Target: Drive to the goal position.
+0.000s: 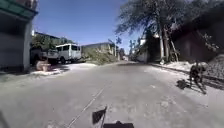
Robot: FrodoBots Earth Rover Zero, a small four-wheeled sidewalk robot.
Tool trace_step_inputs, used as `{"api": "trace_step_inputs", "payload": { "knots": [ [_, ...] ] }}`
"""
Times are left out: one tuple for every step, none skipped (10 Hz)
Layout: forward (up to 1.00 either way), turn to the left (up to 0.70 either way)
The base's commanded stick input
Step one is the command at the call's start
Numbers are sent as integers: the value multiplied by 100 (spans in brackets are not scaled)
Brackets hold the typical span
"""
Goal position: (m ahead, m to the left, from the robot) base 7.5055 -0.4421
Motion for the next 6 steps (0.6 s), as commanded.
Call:
{"api": "trace_step_inputs", "payload": {
  "knots": [
    [70, 0],
    [70, 0],
    [70, 0],
    [70, 0],
    [70, 0],
    [70, 0]
  ]
}}
